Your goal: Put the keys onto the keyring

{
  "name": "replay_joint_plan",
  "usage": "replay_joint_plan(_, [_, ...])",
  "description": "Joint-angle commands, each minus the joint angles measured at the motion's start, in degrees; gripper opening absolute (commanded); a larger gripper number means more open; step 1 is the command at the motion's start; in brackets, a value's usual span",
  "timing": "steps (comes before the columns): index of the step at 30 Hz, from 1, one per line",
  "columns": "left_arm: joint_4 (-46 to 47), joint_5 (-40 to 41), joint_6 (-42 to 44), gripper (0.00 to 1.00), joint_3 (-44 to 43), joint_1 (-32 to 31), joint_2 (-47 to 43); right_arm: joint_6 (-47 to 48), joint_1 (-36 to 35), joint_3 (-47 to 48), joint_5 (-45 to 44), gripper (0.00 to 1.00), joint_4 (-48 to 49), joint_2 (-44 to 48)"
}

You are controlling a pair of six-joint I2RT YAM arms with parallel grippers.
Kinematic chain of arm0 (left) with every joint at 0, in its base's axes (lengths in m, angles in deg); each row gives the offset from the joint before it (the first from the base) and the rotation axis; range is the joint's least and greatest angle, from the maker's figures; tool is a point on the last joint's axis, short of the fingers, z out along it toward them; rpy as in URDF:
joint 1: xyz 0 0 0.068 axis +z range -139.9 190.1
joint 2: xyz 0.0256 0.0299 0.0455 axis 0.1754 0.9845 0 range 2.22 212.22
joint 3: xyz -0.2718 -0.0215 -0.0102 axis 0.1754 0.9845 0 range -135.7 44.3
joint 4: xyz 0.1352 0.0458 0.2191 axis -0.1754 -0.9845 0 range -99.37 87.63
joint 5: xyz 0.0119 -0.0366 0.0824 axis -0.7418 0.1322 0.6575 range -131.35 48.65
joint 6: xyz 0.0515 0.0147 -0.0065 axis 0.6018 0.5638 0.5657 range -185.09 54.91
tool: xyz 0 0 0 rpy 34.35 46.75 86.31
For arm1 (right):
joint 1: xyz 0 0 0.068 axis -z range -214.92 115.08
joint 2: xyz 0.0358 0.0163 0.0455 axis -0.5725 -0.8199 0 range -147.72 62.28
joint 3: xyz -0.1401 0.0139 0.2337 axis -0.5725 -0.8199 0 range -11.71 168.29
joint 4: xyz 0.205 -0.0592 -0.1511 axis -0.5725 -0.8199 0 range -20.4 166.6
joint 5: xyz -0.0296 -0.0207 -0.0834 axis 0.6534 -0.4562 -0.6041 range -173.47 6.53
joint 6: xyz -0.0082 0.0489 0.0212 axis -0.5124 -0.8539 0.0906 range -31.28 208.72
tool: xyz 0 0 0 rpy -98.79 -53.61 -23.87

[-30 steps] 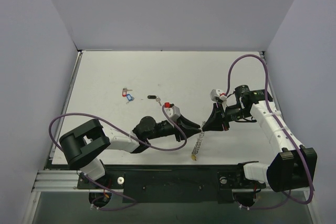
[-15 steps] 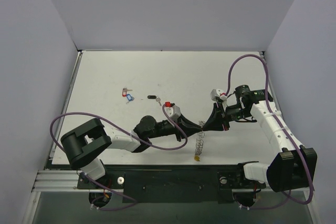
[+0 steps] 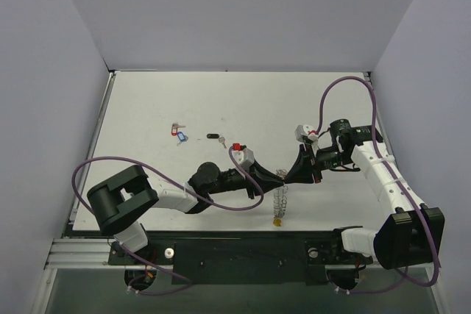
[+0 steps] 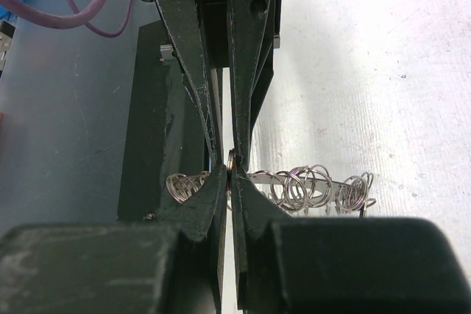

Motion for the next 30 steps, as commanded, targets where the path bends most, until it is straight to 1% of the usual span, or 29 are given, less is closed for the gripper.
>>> replay_joint_plan(1, [1.6,-1.3,-0.7,0.23,-1.4,-0.2,0.8,0.2,0.5,1.1,5.1,0.0,-1.2,1.8])
replay_joint_plan(5, [1.5,-0.6,-0.6,0.24,-0.7,0.0,0.8,0.3,0.5,1.1,5.1,0.0,-1.2,1.8])
replay_joint_plan(8, [2.0,0.0,-0.9,0.26,-0.2,0.3,0.4,0.3,0.5,1.1,5.1,0.0,-1.2,1.8])
replay_joint_plan(11, [2.3,0.1,-1.0,0.31,-0.1,0.5,0.1,0.2,0.5,1.1,5.1,0.0,-1.2,1.7])
replay_joint_plan(15, [2.8,0.2,-1.1,0.34,0.2,0.5,0.1,0.2,0.5,1.1,5.1,0.0,-1.2,1.7])
replay_joint_plan(25, [6.6,0.8,-4.0,0.35,1.4,1.7,1.0,0.1,0.4,1.1,5.1,0.0,-1.2,1.7])
replay_joint_plan(30, [7.0,0.3,-4.2,0.36,1.2,1.8,1.5,0.2,0.4,1.1,5.1,0.0,-1.2,1.7])
